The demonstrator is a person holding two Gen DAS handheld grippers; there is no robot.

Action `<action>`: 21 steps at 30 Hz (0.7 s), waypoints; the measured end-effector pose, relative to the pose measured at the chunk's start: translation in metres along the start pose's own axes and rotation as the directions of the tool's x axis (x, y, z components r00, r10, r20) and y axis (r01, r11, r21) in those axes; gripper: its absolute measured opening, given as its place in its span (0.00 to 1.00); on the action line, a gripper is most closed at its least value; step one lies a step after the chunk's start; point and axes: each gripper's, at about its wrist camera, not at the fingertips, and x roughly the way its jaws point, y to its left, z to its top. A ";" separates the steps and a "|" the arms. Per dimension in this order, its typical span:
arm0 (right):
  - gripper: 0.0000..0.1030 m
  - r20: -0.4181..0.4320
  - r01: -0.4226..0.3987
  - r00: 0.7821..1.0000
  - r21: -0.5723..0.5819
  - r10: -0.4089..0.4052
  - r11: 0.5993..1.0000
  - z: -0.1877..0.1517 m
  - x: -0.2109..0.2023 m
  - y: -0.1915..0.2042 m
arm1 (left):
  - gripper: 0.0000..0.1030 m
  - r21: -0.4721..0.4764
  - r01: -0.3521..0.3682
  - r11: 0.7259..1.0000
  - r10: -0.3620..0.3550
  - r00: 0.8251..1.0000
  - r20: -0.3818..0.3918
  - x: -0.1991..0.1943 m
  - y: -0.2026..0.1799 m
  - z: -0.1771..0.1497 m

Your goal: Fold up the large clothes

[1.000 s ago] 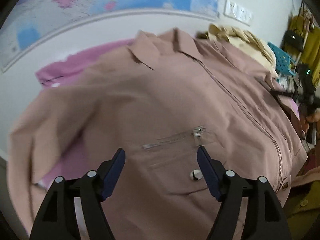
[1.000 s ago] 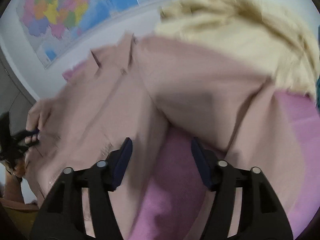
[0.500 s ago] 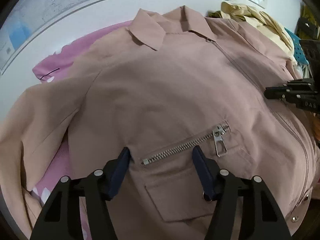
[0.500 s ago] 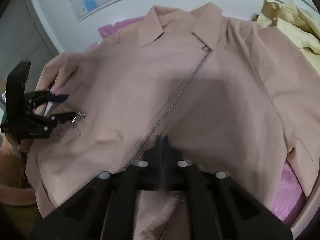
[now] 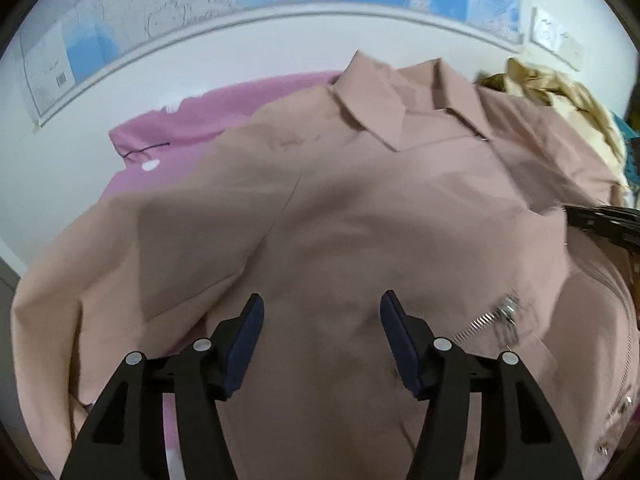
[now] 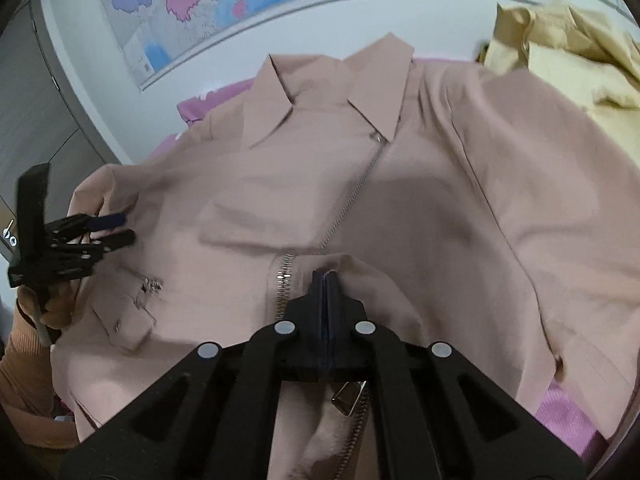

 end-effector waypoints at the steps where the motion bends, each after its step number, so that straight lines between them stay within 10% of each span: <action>1: 0.03 0.005 0.032 0.999 -0.009 -0.032 0.999 -0.002 -0.005 -0.002 | 0.57 0.013 0.013 1.000 -0.013 1.000 0.004 -0.008 -0.002 -0.004; 4: 0.09 0.005 0.062 0.998 -0.003 -0.062 0.998 -0.005 -0.014 -0.005 | 0.61 0.074 0.106 0.992 -0.109 0.993 0.040 -0.036 -0.014 -0.021; 12: 0.27 -0.021 -0.235 0.972 -0.206 0.235 0.950 -0.043 -0.087 0.059 | 0.63 0.214 0.212 0.953 -0.240 0.964 0.113 -0.094 -0.065 -0.063; 18: 0.27 -0.152 -0.349 0.935 -0.227 0.321 0.909 -0.078 -0.082 0.089 | 0.54 0.422 0.325 0.847 -0.387 0.920 0.068 -0.113 -0.113 -0.093; 21: 0.27 -0.176 -0.363 0.928 -0.215 0.329 0.907 -0.094 -0.085 0.086 | 0.54 0.470 0.320 0.823 -0.373 0.928 0.022 -0.110 -0.128 -0.105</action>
